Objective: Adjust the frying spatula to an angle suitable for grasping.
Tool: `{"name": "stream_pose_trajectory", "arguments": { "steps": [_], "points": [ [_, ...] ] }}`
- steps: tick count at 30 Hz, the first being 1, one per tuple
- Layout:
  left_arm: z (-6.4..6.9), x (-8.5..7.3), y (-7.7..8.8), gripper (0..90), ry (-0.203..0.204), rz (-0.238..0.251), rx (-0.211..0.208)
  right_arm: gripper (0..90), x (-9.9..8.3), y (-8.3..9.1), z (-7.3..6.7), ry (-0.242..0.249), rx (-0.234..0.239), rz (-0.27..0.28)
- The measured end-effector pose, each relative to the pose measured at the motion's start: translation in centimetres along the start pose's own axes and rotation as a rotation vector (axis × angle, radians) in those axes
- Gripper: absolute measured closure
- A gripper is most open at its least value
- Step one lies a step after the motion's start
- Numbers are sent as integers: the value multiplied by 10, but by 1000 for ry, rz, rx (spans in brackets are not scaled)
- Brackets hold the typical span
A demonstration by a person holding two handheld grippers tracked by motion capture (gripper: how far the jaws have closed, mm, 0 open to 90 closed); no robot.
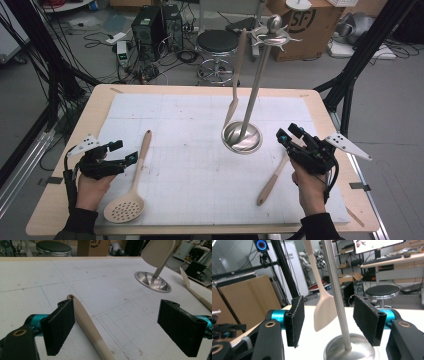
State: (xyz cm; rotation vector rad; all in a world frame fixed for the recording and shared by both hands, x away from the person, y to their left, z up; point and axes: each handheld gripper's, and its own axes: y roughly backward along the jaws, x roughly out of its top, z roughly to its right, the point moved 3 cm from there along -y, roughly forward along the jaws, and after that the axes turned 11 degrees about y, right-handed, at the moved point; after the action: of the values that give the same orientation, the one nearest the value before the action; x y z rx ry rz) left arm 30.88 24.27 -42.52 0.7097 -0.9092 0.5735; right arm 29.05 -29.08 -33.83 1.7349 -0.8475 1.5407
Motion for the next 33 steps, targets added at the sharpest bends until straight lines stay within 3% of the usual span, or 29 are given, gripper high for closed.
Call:
{"name": "stream_pose_trajectory", "arguments": {
  "steps": [3, 15, 21, 29, 33],
  "points": [
    [1, -1, -2, 151, -1, -2, -3, 429, -5, 2, 1, 17, 7, -40],
    [2, -7, -6, 151, -2, -27, 5, 437, -25, 15, 7, -8, 30, -95],
    [6, -6, -4, 151, -21, -8, -27, 464, -40, 20, 6, 16, 26, -155],
    [8, -7, -5, 151, -35, -7, -39, 647, -57, 22, 11, 14, 40, -226],
    [9, -7, -6, 151, -38, -1, -38, 794, -64, 19, 16, 22, 63, -280]
  ]
}}
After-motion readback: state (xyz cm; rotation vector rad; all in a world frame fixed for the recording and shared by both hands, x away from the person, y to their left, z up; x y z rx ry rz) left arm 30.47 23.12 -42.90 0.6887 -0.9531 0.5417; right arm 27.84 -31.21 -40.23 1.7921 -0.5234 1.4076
